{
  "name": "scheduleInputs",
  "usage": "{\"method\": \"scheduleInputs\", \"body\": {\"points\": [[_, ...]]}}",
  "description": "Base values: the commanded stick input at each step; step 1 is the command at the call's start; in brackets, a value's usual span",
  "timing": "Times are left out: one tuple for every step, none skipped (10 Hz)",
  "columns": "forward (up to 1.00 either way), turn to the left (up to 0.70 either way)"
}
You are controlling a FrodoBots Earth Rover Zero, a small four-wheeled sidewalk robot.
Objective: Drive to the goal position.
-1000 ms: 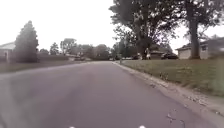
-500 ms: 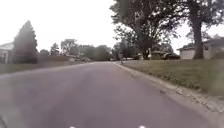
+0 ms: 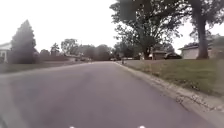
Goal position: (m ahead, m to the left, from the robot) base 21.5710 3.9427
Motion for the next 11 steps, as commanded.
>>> {"method": "scheduleInputs", "body": {"points": [[1.0,0.09],[1.0,0.12],[1.0,0.03],[1.0,0.0],[1.0,0.0],[1.0,0.0],[1.0,0.0],[1.0,0.0],[1.0,-0.08],[1.0,-0.29],[1.0,-0.4]]}}
